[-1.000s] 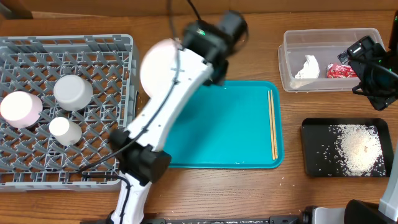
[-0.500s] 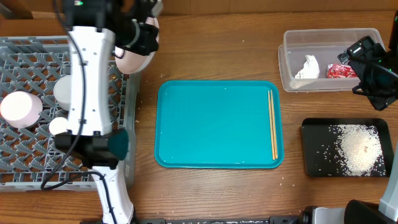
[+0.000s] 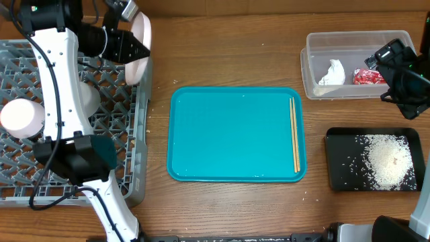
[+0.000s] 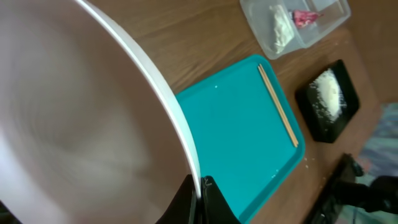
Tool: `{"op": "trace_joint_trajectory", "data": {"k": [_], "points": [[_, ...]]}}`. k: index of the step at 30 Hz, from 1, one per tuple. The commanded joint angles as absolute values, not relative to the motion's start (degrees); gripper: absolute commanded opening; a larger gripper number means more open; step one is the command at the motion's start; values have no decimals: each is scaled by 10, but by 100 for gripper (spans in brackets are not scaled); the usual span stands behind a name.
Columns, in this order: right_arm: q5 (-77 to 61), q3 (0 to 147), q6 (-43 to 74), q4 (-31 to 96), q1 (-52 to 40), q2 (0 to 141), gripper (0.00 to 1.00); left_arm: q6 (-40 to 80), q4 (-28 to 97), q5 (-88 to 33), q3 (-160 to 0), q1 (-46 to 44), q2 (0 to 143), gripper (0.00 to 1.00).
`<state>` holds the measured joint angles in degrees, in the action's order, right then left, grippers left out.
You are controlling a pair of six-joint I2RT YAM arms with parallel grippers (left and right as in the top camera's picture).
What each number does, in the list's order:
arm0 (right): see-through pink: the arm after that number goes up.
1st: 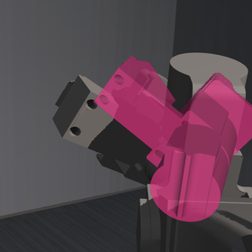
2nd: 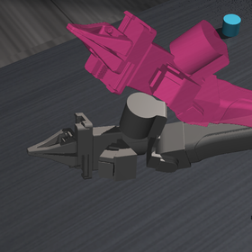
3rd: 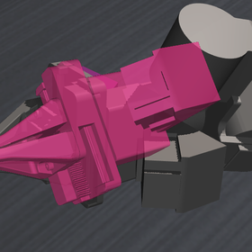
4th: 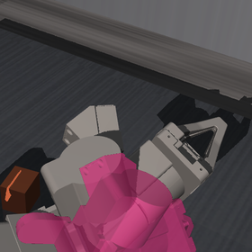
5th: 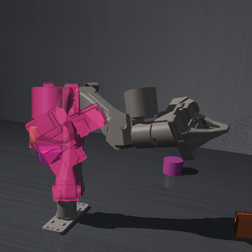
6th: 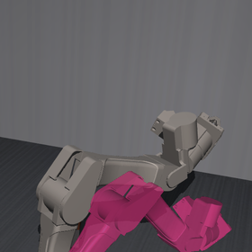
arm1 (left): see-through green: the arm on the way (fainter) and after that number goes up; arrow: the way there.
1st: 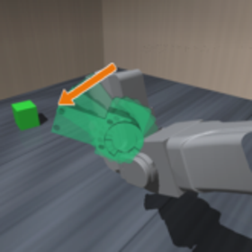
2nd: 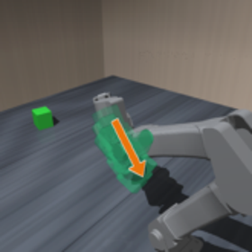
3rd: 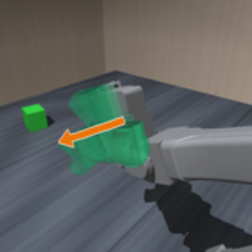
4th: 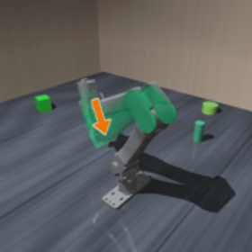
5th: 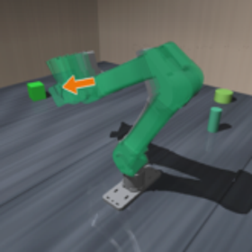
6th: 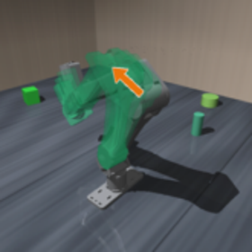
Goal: Sort waste into correct bins and load items into the dishwasher
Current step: 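Lift the white plate and carry it left over the dish rack, then lower the plate upright into the rack's back slots and release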
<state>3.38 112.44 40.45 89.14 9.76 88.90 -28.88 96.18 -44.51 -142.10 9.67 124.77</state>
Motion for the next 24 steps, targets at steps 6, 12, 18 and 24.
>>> {"op": "trace_joint_trajectory", "data": {"k": [6,12,18,24], "points": [[38,1129,403,888,99,888,100,-347,926,-523,-1314,129,1244,4],[38,1129,403,888,99,888,100,-328,908,-547,-1279,166,1244,4],[38,1129,403,888,99,888,100,-298,924,-570,-1267,191,1244,98],[38,1129,403,888,99,888,100,-267,968,-571,-1276,208,1243,100]]}}
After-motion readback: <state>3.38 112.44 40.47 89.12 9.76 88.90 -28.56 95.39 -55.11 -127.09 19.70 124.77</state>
